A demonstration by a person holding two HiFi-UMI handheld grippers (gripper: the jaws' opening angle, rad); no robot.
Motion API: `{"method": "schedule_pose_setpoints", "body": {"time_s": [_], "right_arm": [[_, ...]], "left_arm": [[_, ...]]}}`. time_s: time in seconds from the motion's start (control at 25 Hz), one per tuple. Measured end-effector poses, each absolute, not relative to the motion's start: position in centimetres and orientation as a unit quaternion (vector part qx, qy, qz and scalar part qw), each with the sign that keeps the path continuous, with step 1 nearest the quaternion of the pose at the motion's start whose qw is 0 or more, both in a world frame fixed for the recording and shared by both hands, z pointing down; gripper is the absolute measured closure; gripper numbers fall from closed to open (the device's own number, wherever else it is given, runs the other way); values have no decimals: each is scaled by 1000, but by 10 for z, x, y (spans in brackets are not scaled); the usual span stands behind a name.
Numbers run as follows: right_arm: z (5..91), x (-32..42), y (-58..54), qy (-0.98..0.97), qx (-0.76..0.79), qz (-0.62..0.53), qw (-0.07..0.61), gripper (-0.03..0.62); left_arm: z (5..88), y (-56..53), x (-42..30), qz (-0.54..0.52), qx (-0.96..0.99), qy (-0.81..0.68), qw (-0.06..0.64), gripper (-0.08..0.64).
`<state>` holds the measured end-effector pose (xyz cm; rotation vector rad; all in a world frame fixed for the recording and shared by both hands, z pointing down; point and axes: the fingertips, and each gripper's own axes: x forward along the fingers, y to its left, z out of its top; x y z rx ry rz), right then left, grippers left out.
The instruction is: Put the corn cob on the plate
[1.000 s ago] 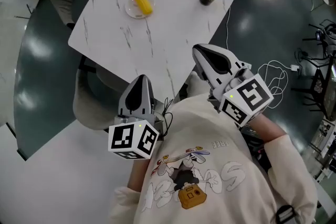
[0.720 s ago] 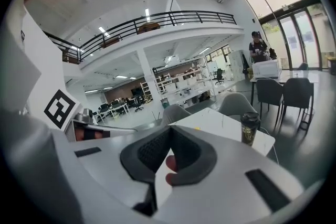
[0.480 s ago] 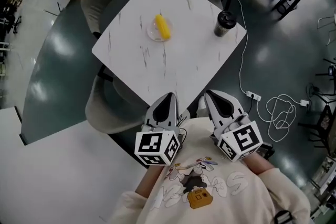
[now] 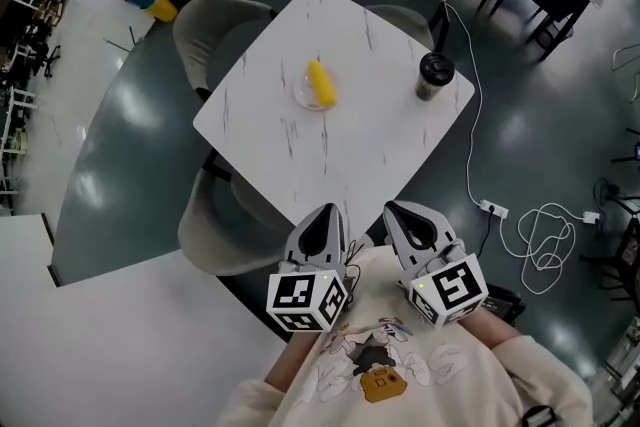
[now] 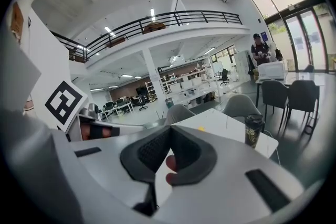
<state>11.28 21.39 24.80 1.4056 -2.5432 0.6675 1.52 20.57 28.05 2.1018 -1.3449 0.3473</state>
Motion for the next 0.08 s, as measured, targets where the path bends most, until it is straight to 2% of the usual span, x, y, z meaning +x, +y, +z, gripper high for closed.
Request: {"method": "schedule_pose_setpoints", "body": {"time_s": [0.08], "right_arm": [[241,98,212,-847,473,228,85,591]], "left_arm": [[273,202,2,135,795,-503,311,552]]}}
